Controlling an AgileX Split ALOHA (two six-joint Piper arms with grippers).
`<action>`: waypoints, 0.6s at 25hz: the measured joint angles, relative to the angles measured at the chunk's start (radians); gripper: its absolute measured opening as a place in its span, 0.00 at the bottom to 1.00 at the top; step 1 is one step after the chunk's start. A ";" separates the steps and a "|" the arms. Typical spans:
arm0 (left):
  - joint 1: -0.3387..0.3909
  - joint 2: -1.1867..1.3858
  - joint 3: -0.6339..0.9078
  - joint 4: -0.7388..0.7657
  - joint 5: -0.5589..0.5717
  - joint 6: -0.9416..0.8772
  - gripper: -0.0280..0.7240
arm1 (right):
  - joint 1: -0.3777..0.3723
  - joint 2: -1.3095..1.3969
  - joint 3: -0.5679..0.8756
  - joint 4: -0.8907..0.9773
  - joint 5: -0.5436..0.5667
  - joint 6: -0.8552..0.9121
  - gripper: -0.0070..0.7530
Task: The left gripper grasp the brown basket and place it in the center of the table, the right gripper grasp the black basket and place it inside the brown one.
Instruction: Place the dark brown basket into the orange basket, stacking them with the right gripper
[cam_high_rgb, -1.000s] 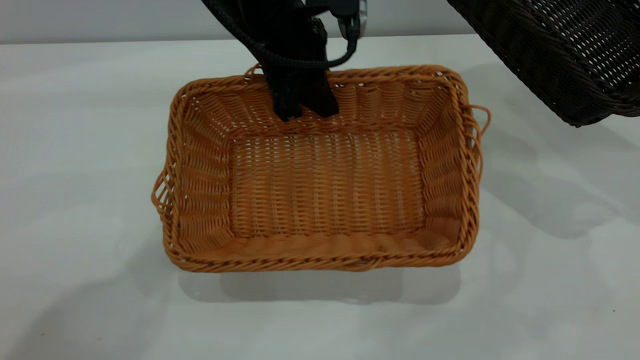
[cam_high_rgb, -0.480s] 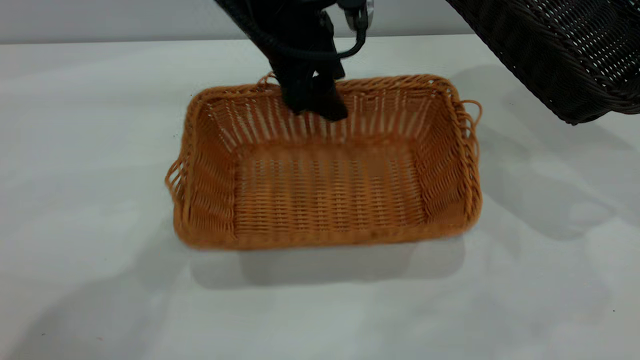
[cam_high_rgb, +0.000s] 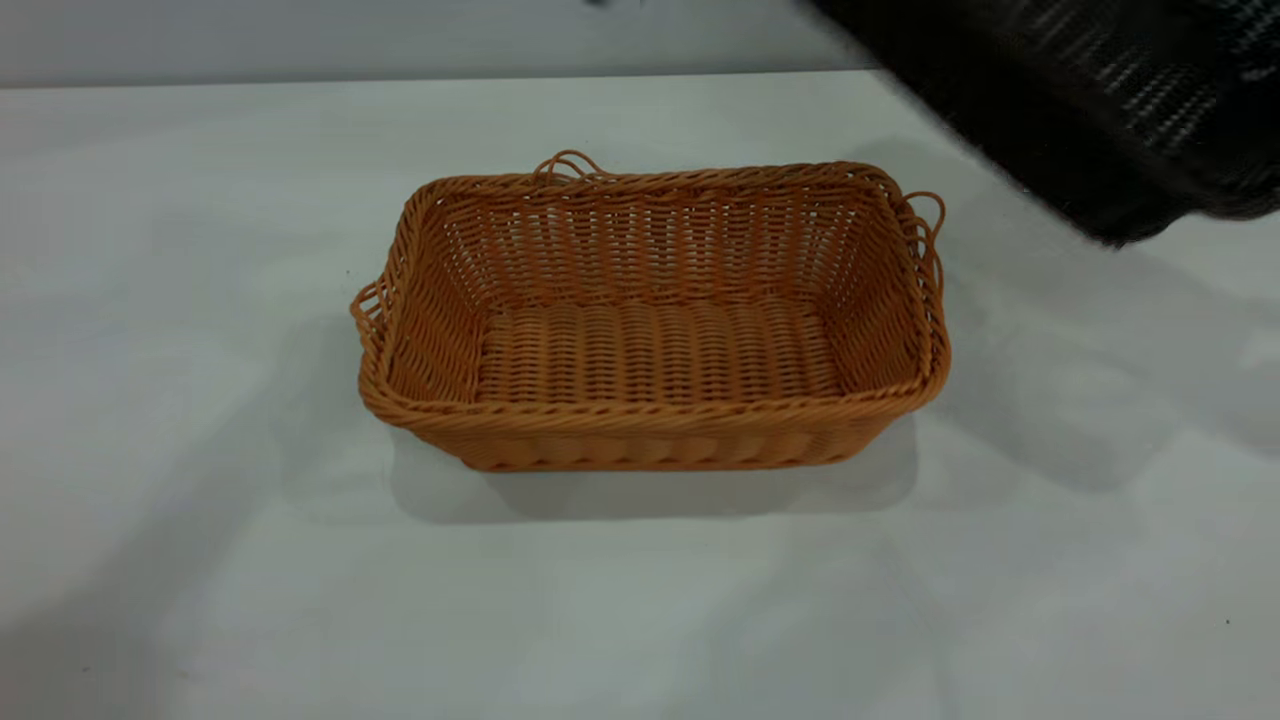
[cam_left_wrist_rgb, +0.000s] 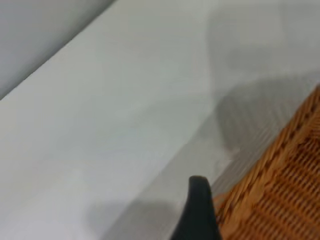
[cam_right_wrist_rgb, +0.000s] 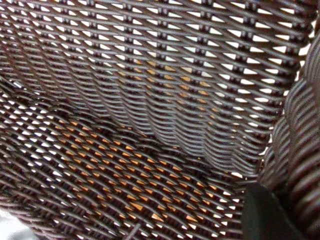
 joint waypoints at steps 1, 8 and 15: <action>0.032 -0.018 0.000 0.000 0.031 -0.025 0.76 | 0.041 0.000 -0.021 -0.058 0.000 0.039 0.11; 0.153 -0.059 0.000 0.002 0.138 -0.069 0.76 | 0.311 0.031 -0.175 -0.267 0.013 0.282 0.11; 0.157 -0.059 0.000 0.004 0.144 -0.072 0.76 | 0.488 0.156 -0.306 -0.347 0.037 0.351 0.11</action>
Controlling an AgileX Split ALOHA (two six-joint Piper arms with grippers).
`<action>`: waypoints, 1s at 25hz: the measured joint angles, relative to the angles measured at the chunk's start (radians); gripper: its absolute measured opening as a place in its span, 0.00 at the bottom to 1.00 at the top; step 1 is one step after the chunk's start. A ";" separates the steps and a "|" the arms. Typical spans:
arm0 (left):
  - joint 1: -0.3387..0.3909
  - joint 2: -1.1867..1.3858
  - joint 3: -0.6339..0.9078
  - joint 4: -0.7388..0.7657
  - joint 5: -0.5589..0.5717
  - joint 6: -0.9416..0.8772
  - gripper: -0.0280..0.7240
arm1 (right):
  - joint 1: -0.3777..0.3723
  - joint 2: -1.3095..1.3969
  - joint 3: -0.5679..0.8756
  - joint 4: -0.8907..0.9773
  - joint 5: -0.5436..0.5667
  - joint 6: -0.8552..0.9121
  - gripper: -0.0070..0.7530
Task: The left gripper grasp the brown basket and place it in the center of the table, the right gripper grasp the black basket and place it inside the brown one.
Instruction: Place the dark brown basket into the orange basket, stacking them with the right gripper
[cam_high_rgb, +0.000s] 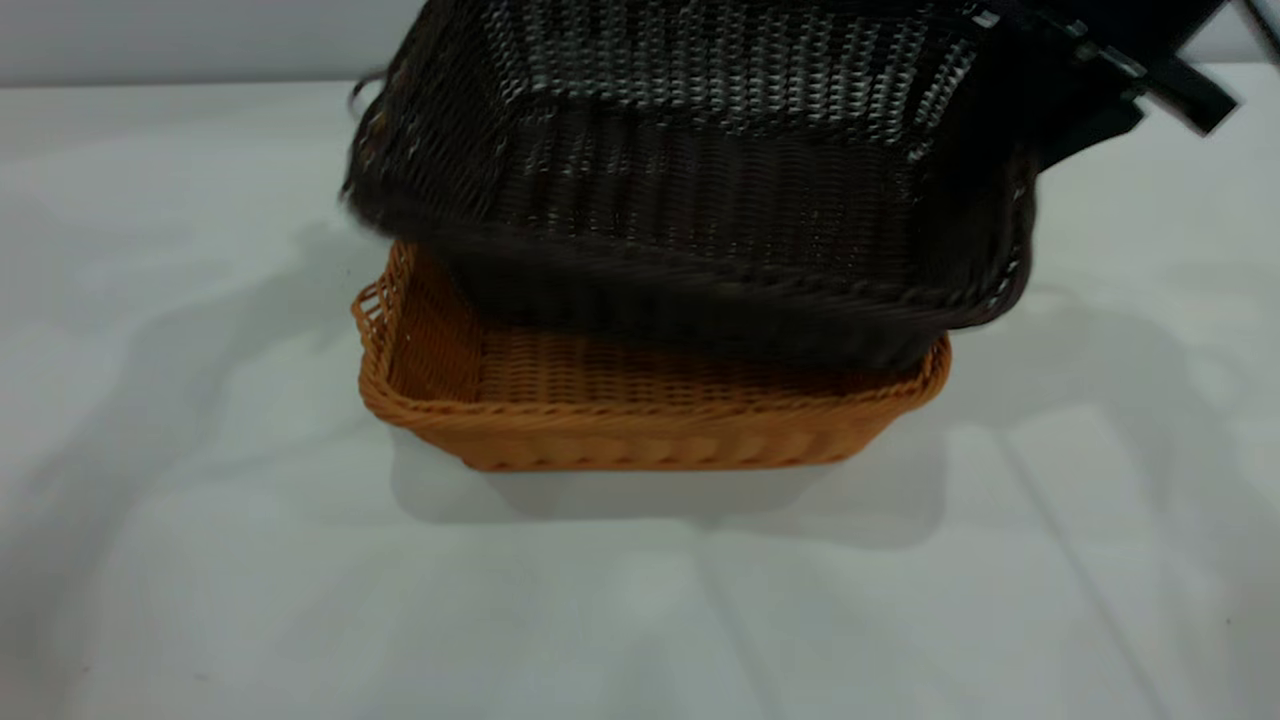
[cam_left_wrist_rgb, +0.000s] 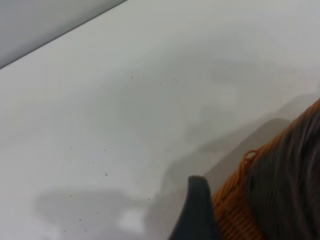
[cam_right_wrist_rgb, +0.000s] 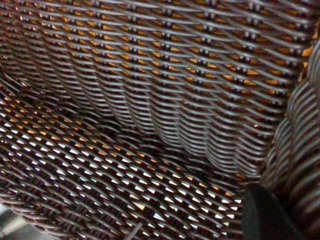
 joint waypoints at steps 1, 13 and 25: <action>0.000 0.000 0.000 0.000 0.002 0.000 0.76 | 0.017 0.011 -0.011 -0.016 0.004 0.001 0.11; 0.000 0.000 0.000 0.000 0.017 0.000 0.76 | 0.067 0.039 -0.031 -0.085 -0.041 0.012 0.11; 0.000 0.000 0.000 0.001 0.020 0.000 0.76 | 0.067 0.092 -0.032 -0.053 -0.099 0.003 0.26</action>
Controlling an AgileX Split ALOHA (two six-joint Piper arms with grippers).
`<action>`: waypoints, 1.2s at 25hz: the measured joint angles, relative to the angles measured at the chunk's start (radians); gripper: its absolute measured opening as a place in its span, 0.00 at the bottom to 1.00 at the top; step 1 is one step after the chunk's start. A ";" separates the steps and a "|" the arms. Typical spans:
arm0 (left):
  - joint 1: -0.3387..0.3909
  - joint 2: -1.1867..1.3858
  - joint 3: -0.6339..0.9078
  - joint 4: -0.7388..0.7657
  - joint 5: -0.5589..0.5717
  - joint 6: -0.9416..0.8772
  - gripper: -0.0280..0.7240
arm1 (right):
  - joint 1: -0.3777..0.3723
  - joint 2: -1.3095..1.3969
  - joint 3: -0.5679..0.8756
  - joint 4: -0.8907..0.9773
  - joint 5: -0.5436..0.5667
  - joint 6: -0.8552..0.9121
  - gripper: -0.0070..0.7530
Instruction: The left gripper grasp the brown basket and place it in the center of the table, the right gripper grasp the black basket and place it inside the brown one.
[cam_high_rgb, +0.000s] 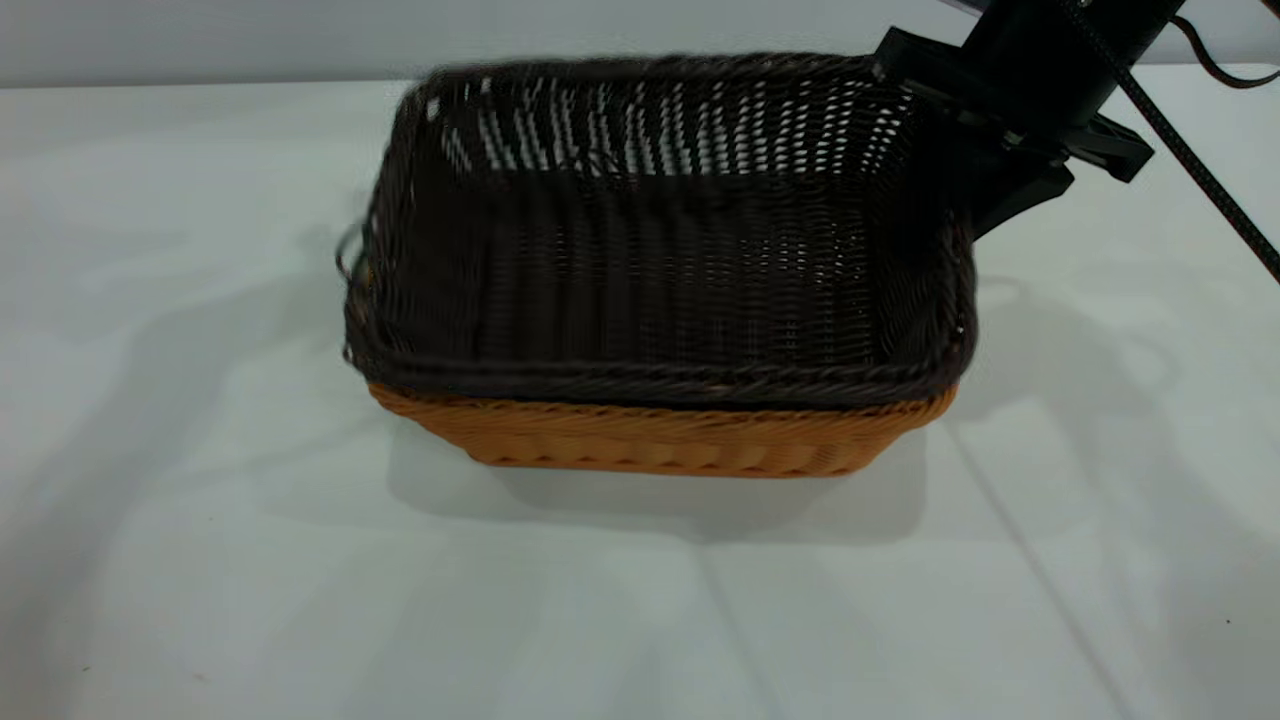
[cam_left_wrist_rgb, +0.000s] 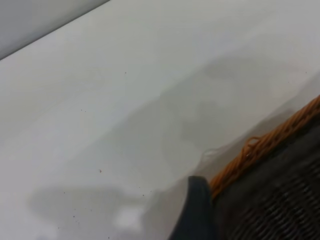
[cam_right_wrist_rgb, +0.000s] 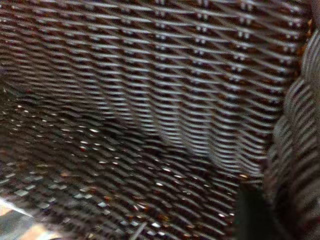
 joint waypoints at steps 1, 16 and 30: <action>0.000 0.000 0.000 0.000 0.000 0.000 0.76 | 0.000 0.000 -0.001 0.004 0.000 -0.001 0.32; 0.001 -0.164 0.000 0.010 -0.055 0.055 0.76 | -0.042 -0.290 -0.001 -0.115 -0.074 -0.066 0.84; 0.107 -0.565 0.031 0.354 0.239 -0.380 0.76 | -0.050 -1.122 0.074 -0.155 0.252 -0.079 0.78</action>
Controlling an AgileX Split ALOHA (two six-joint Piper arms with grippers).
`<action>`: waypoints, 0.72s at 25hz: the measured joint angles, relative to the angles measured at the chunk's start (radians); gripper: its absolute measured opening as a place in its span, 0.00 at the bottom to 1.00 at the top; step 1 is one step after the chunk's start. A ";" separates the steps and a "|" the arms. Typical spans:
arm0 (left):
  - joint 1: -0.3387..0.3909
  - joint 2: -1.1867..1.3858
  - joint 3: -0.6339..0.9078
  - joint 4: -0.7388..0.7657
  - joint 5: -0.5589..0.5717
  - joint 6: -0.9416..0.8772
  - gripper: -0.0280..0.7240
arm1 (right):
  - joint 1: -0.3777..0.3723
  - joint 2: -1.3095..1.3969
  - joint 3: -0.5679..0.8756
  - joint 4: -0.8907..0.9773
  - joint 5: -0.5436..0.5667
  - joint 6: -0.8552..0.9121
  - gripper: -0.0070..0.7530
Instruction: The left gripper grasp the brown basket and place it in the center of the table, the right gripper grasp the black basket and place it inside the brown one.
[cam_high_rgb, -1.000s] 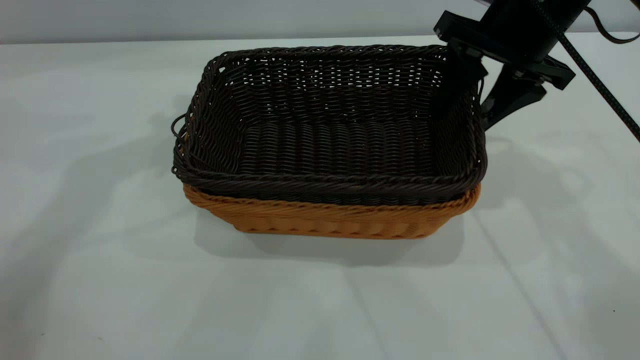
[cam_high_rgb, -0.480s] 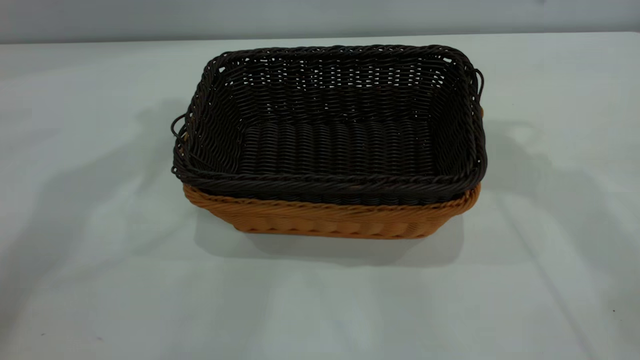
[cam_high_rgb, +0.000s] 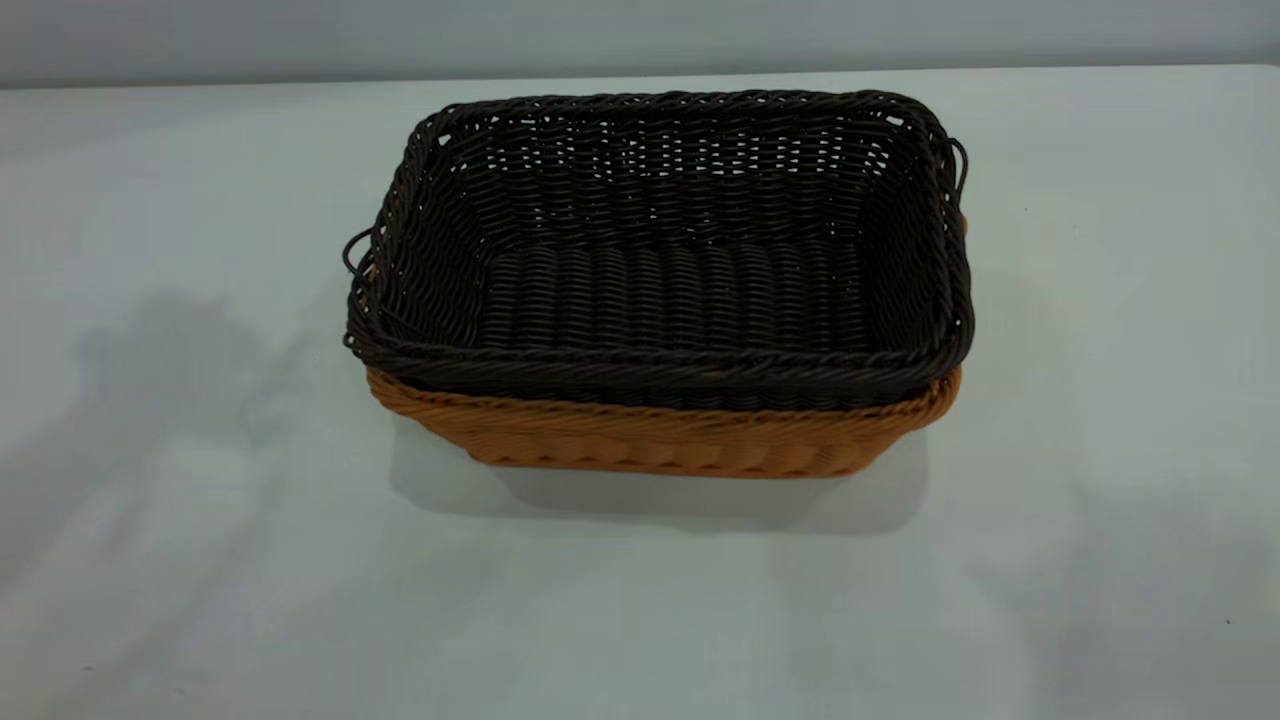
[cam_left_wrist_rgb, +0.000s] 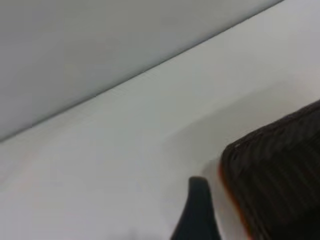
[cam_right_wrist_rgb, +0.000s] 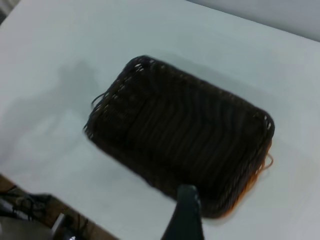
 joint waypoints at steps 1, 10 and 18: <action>0.004 -0.025 0.011 0.025 0.001 -0.044 0.76 | 0.000 -0.064 0.033 0.000 0.012 -0.001 0.78; 0.008 -0.191 0.184 0.038 -0.010 -0.196 0.76 | 0.000 -0.581 0.387 -0.025 0.073 0.013 0.78; 0.008 -0.356 0.321 0.034 0.029 -0.227 0.76 | 0.000 -0.844 0.650 -0.167 0.055 0.039 0.78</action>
